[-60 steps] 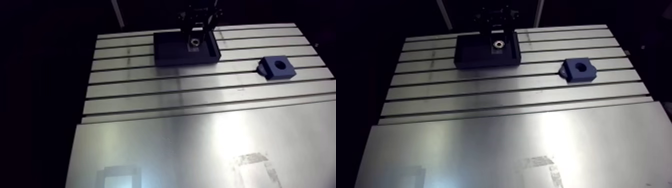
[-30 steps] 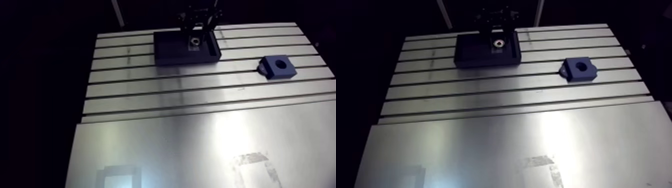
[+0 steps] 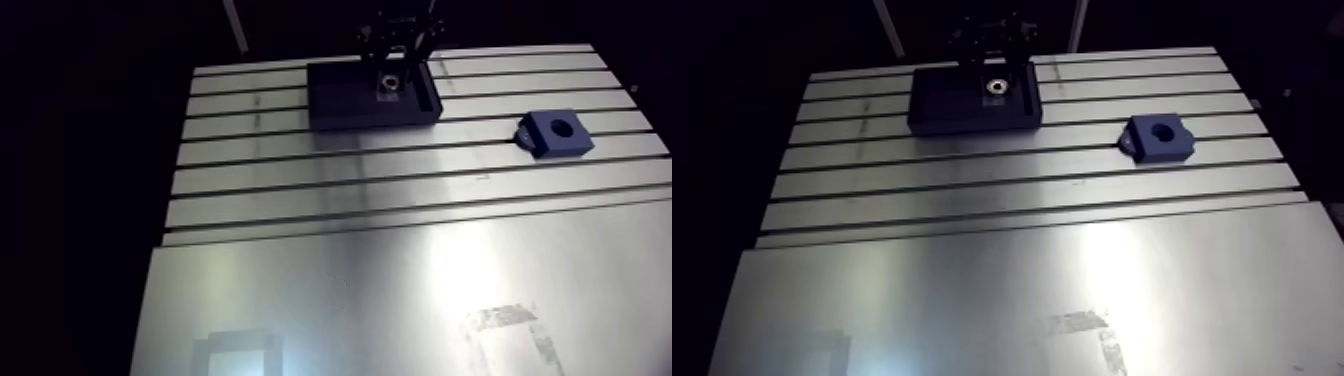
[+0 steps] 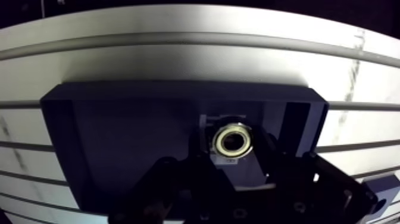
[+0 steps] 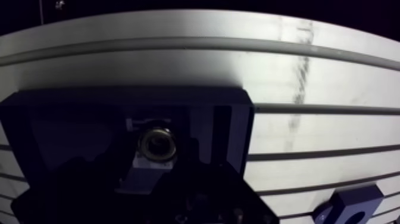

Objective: Pick up the bearing and press it into the housing until flush.

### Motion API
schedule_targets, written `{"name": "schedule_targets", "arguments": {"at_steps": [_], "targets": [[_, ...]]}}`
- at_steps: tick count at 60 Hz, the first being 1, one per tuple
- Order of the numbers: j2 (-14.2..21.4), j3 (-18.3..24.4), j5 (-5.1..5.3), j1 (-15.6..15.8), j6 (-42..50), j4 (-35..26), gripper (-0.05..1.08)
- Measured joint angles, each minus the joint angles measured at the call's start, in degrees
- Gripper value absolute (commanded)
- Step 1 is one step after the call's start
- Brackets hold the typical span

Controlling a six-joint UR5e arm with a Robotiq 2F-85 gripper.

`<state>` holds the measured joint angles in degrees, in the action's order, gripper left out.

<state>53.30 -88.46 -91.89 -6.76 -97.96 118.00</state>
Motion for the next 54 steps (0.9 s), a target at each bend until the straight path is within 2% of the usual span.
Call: {"name": "schedule_targets", "arguments": {"at_steps": [54], "targets": [[0.0,0.1,0.0,0.0,-0.1,0.0,0.55]]}}
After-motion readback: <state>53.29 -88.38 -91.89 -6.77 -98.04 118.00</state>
